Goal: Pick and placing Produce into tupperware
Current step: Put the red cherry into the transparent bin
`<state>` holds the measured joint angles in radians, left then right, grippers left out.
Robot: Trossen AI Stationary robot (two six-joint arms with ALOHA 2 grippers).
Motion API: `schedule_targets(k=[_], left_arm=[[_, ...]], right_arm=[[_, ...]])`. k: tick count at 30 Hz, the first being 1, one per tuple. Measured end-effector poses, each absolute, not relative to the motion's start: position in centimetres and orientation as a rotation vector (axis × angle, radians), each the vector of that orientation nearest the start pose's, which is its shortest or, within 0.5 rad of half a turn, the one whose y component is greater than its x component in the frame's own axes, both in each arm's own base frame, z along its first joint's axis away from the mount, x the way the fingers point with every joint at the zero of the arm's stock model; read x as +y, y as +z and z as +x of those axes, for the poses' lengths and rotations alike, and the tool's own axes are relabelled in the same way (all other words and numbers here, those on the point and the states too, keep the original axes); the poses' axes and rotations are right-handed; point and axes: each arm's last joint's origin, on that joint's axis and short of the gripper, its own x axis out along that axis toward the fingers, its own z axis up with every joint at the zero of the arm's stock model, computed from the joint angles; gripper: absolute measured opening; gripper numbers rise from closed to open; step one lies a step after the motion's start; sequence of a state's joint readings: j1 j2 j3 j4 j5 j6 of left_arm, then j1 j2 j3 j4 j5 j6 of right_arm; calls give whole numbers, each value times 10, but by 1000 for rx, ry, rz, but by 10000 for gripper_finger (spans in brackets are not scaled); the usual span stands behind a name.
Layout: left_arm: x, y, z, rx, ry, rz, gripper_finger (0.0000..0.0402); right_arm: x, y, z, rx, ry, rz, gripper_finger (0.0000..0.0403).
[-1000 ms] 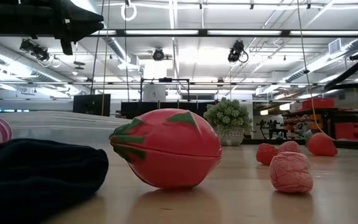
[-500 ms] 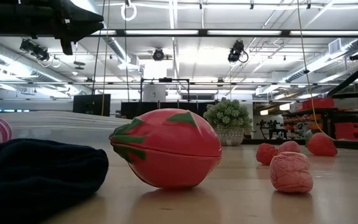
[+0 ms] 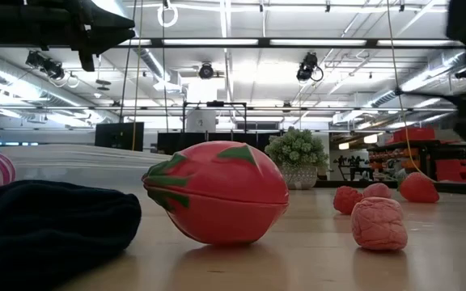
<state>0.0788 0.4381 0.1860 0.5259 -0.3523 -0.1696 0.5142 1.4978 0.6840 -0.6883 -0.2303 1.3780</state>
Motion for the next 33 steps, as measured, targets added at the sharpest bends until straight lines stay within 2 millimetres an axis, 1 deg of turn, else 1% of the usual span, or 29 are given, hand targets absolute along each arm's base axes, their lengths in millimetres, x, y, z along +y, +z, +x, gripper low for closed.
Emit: schedule_targets(k=[2,4,5,7,10,12,13,15,16,18,20,23,25,29,33], left_arm=[[20,238,123,-309,406,-204,110],[20,238,123,-309,406,-203,110],[20,238,123,-311,406,-203,110],[20,239,123,-316,406,-203,110],[20,240,123,-330,407,-205,110],[20,241,123,-336,407,-206,110],[20,241,122,-339,407,-207,110],[20,241,123,-338,406,-207,110],[20,241,122,-340,407,-207,110],[20,242,122,-352,406,-208,110],[20,243,122,-360,405,-209,110],[20,244,122,-371,404,-210,110],[20,244,121,-374,404,-211,110],[20,244,121,-373,404,-211,110],[20,244,121,-368,407,-191,110]], right_arm=[[110,150,202,1460,-503,813,5],[106,172,219,1297,-457,786,6],[104,184,229,1195,-420,767,6],[98,217,251,934,-348,704,5],[87,267,279,537,-300,486,4],[82,292,293,336,-309,345,4],[80,301,300,257,-317,288,4],[73,306,315,165,-334,201,3],[70,305,323,146,-341,175,3],[61,291,341,167,-357,153,3],[52,269,360,228,-350,167,3],[41,229,388,342,-301,188,3],[35,209,406,396,-284,177,3],[28,189,439,410,-242,171,3],[31,175,466,436,-121,200,3]])
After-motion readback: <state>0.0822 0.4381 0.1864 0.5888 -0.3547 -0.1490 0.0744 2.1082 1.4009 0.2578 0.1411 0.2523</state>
